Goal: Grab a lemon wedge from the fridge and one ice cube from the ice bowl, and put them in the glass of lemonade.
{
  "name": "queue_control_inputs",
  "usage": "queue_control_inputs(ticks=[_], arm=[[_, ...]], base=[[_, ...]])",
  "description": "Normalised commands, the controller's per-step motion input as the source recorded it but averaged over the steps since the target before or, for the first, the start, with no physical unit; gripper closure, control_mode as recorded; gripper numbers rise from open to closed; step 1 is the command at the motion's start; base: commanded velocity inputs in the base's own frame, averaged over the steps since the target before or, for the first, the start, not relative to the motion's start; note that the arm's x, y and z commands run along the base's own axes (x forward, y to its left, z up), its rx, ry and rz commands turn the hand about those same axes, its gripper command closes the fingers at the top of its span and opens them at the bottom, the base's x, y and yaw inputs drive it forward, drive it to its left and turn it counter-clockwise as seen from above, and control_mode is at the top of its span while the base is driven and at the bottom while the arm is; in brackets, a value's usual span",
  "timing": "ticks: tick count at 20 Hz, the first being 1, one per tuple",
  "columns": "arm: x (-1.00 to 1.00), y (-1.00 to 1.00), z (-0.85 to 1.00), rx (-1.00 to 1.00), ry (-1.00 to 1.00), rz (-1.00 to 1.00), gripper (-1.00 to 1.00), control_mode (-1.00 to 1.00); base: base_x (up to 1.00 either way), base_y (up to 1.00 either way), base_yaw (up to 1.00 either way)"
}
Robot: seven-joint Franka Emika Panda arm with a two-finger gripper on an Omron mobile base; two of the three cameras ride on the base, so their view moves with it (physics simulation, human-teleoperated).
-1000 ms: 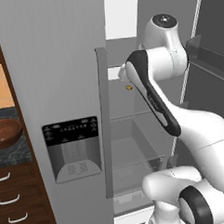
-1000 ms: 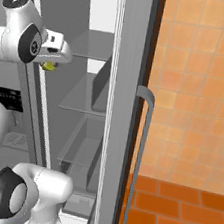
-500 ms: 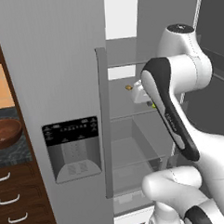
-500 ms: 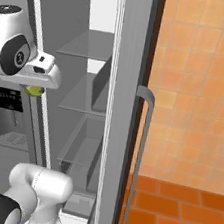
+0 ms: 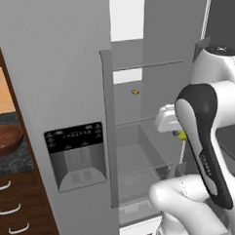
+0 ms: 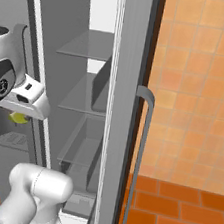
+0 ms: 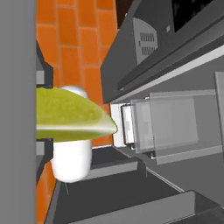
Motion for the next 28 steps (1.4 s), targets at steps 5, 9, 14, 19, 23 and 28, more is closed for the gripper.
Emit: queue_control_inputs(ticks=[5, 9, 14, 19, 23, 28], arm=[[-0.03, 0.0, -0.33, 0.01, 0.05, -0.05, 1.0, -1.0], [-0.02, 0.0, -0.47, 0.02, 0.1, -0.02, 1.0, -1.0], [0.0, 0.0, 0.0, 0.0, 0.0, 0.0, 1.0, 1.0], [0.0, 0.0, 0.0, 0.0, 0.0, 0.0, 1.0, 1.0], [0.0, 0.0, 0.0, 0.0, 0.0, 0.0, 1.0, 1.0], [0.0, 0.0, 0.0, 0.0, 0.0, 0.0, 1.0, 1.0]], base=[[0.0, 0.0, 0.0], [0.0, 0.0, 0.0], [-0.59, 0.41, -0.01], [-0.21, 0.98, -0.11], [0.04, 1.0, -0.13], [0.02, 1.0, -0.15]])
